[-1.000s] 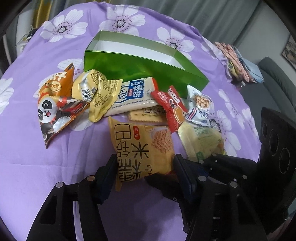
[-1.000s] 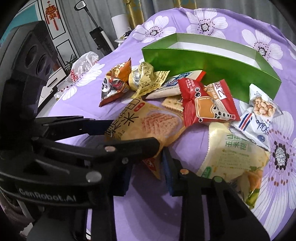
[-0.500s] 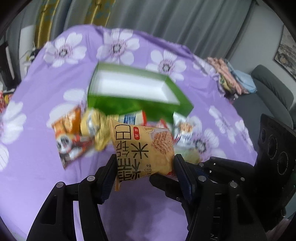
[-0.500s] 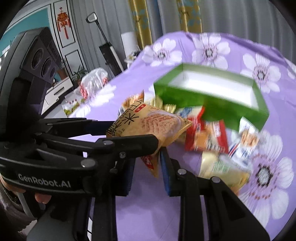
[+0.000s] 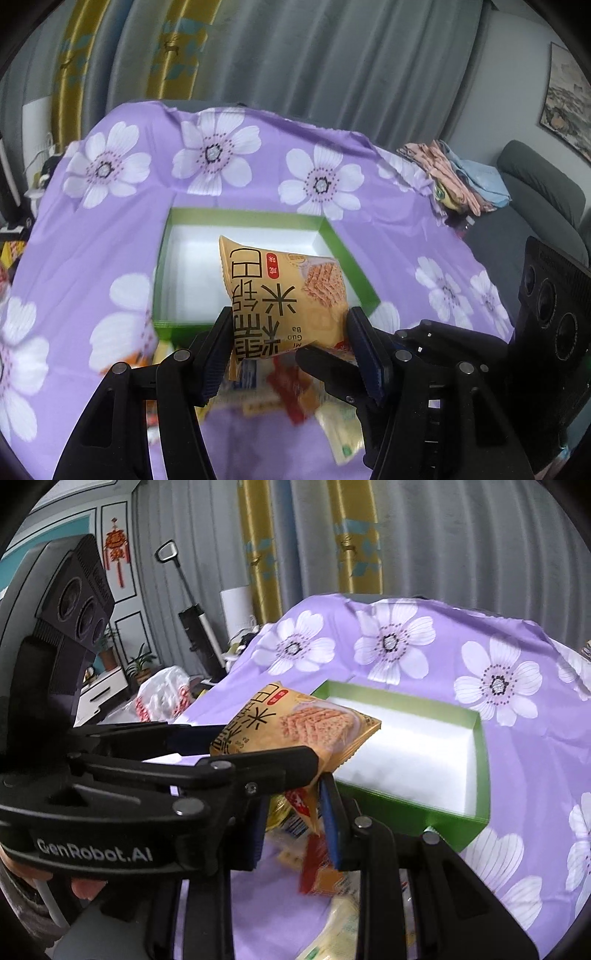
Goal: Organize snacks
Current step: 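Carry the yellow bag over the green box and open the left gripper, then move the left gripper back to the pale green corn snack bag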
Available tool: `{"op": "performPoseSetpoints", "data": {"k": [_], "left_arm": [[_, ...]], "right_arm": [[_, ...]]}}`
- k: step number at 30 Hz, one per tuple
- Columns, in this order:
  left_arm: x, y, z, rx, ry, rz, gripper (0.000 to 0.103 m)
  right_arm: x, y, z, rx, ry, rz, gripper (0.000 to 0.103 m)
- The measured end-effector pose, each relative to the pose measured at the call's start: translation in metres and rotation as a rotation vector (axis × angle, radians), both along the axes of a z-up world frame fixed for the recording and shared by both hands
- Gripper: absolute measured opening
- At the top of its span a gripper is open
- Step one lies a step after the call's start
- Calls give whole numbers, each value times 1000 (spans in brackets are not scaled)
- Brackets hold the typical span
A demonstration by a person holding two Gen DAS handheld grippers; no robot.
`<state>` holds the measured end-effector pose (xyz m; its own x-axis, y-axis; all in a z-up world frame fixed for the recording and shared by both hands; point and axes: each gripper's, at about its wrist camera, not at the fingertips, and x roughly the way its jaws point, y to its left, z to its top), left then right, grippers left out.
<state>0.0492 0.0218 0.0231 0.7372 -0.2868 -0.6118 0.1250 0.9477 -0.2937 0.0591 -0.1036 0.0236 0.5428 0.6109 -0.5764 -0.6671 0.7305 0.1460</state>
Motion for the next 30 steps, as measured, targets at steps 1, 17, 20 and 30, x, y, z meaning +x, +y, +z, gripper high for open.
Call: {"op": "performPoseSetpoints", "data": {"k": [1, 17, 20, 30], "left_arm": [[8, -1, 0, 3, -2, -6, 61], [116, 1, -58, -63, 161, 19, 69], [115, 4, -59, -63, 158, 51, 83], [80, 7, -45, 41, 138, 138, 89]], "right_arm": [[7, -1, 0, 2, 0, -6, 28], [99, 7, -46, -44, 167, -109, 55], [98, 1, -47, -56, 157, -152, 61], [64, -50, -31, -6, 152, -200, 67]]}}
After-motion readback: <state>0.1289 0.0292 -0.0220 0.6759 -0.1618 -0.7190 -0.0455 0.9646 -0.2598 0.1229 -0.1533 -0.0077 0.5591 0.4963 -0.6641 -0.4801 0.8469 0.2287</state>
